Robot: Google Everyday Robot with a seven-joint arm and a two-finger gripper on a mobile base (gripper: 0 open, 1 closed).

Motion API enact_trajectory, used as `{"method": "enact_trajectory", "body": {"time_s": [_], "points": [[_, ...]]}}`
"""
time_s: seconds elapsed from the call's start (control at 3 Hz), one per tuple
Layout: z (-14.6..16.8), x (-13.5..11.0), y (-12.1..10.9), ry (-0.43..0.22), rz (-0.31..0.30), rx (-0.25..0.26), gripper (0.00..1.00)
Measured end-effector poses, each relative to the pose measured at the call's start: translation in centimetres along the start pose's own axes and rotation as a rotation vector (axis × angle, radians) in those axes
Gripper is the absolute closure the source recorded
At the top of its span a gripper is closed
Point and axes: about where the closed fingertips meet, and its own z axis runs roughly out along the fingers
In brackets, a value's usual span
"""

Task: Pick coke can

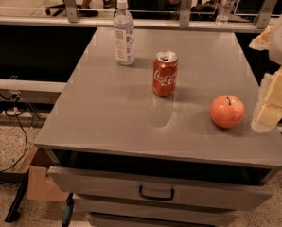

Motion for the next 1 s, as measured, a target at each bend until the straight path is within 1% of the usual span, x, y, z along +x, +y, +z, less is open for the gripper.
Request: {"method": "enact_trajectory", "body": {"time_s": [0.33, 0.67, 1.0], "points": [[0.0, 0.0, 0.0, 0.000, 0.000, 0.000, 0.00], [0.1, 0.2, -0.6, -0.081, 0.032, 0.010, 0.00], [1.7, 1.1, -2.3, -0.258, 0.104, 0.030, 0.00]]}}
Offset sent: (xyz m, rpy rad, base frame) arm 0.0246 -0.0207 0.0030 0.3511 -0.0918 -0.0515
